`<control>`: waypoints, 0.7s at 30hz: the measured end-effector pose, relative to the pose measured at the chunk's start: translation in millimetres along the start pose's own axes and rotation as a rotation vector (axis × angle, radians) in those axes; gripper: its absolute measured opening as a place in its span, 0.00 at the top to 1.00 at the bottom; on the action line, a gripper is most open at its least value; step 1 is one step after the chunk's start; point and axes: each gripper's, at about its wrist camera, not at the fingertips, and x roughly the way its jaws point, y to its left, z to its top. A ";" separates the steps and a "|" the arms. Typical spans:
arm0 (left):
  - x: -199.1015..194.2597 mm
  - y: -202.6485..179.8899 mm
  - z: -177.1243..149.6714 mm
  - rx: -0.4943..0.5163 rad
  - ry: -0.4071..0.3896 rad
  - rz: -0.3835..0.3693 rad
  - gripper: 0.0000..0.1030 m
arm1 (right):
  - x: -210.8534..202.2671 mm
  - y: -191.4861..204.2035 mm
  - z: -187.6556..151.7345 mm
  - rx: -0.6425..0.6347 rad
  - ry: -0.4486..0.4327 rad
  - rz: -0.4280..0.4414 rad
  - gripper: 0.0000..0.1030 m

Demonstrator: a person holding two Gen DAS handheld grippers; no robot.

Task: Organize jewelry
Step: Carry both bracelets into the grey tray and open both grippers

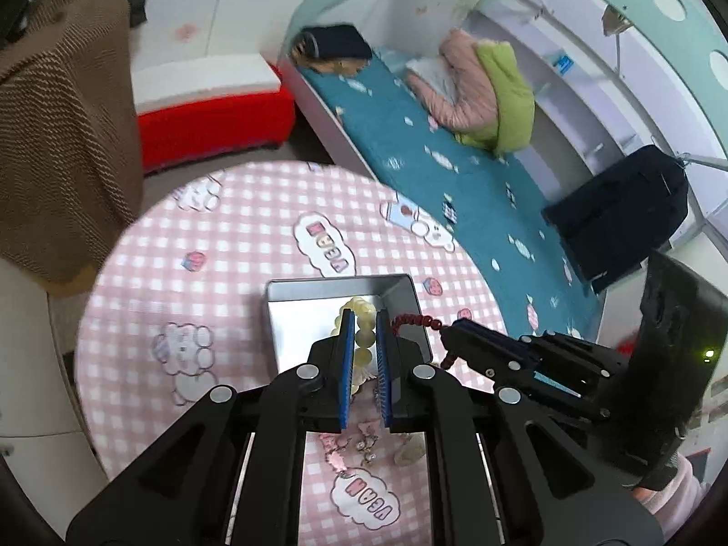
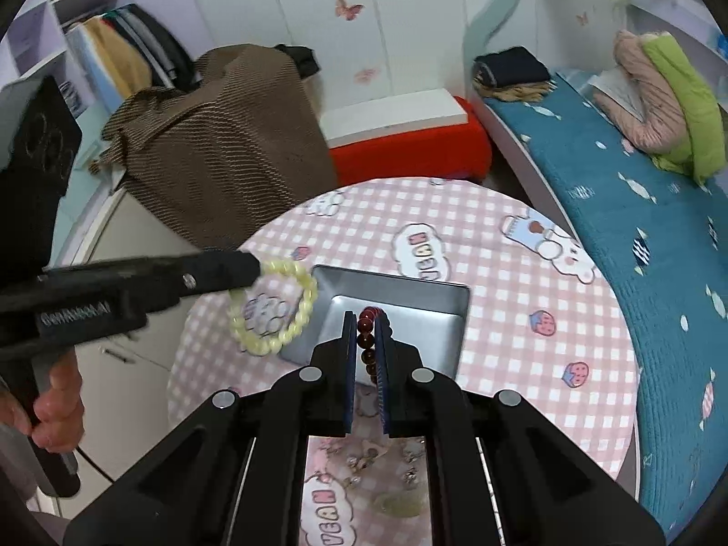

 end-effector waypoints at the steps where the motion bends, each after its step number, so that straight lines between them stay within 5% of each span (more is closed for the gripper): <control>1: 7.5 1.1 0.4 -0.002 0.014 -0.011 0.91 | 2.2 -4.0 0.5 0.016 0.001 -0.002 0.93; 11: 75.9 14.4 6.1 0.001 0.144 0.004 0.91 | 16.5 -21.7 1.3 0.103 0.012 -0.010 0.93; 21: 112.2 42.2 -3.6 -0.049 0.189 0.049 0.90 | 28.0 -22.0 -1.6 0.134 0.043 0.000 0.93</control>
